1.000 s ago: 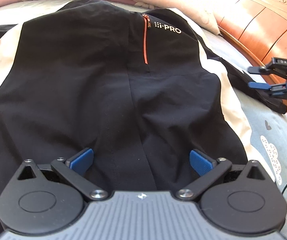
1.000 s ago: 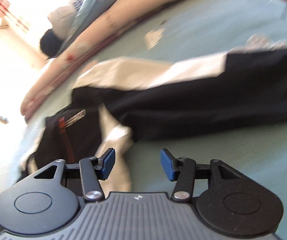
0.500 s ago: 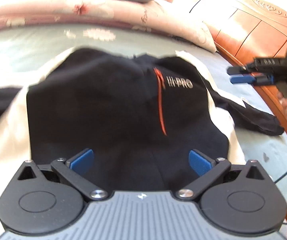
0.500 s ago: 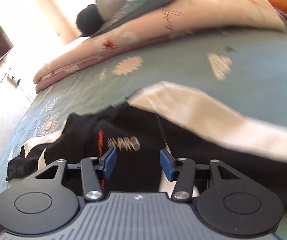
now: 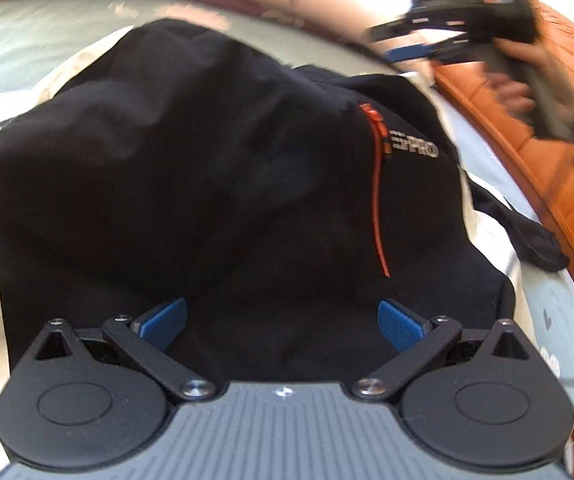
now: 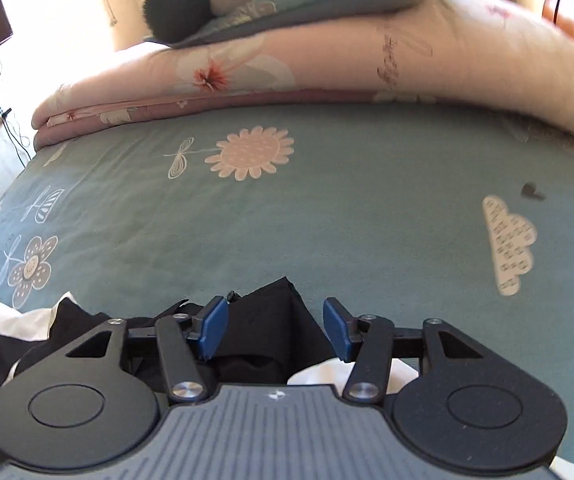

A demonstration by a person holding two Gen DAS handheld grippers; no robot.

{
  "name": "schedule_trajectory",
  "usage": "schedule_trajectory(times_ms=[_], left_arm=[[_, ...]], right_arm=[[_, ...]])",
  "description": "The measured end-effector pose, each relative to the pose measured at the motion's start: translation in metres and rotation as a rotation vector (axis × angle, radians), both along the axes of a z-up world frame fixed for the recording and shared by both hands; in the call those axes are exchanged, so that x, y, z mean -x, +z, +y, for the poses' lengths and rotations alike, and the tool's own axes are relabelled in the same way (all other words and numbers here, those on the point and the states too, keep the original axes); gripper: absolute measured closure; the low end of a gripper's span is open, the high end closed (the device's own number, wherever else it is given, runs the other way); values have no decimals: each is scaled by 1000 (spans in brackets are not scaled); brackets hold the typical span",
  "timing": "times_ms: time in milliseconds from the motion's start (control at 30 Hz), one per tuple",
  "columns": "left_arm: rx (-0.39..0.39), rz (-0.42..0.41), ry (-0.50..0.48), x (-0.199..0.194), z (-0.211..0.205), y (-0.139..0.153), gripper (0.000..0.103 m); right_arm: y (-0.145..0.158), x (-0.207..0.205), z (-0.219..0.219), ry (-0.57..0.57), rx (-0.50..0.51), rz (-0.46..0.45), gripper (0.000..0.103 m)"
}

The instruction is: Fold clothes

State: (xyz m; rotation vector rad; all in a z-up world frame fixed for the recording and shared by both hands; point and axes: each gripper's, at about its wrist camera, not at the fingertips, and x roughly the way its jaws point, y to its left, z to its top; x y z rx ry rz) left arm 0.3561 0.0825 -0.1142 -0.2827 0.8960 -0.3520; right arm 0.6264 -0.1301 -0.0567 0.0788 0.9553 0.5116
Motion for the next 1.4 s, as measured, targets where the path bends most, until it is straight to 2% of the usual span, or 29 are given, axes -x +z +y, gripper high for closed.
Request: schedule_trajectory(times_ms=[100, 133, 167, 233, 333, 367, 400, 433, 467, 533, 733, 833, 933, 1067, 1200, 1233, 1300, 1400], left_arm=[[21, -14, -1, 3, 4, -1, 1], [24, -18, -4, 3, 4, -2, 1], [25, -24, -7, 4, 5, -2, 1], [19, -41, -14, 8, 4, -2, 1], [-2, -74, -27, 12, 2, -4, 1], [-8, -82, -30, 13, 1, -5, 1], [-14, -88, -32, 14, -1, -5, 1], [-20, -95, -34, 15, -2, -5, 1], [-22, -97, -34, 15, -2, -5, 1], [-20, -96, -30, 16, -1, -4, 1], [10, -63, 42, 19, 2, 1, 1], [41, -28, 74, 30, 6, 9, 1], [37, -26, 95, 52, 13, 20, 1], [10, -39, 149, 89, 30, 36, 1], [-7, -27, 194, 123, 45, 47, 1], [-22, -17, 200, 129, 47, 48, 1], [-64, 6, 209, 140, 50, 51, 1], [-90, 15, 201, 154, 50, 53, 1]], right_arm=[[-31, -15, 7, 16, -85, 170, 45], [-39, -17, 10, 11, -100, 202, 42], [-45, -19, 13, 9, -109, 213, 35], [-55, -24, 20, -7, -107, 213, 32], [-67, -32, 29, -34, -123, 209, 32], [-69, -33, 30, -40, -129, 198, 37], [-69, -31, 33, -38, -125, 178, 47], [-68, -28, 35, -32, -117, 154, 73], [-65, -23, 36, -21, -119, 138, 81], [-52, -8, 35, 11, -123, 85, 88], [9, 68, 18, 137, -255, -47, 92], [38, 122, 13, 252, -269, -131, 92], [54, 188, 18, 410, -206, -224, 92], [37, 278, 31, 639, -73, -227, 92], [-16, 349, 45, 788, 52, -97, 90], [-32, 363, 48, 805, 92, -61, 86], [-56, 382, 51, 811, 158, -21, 84], [-57, 392, 47, 764, 137, -7, 75]])
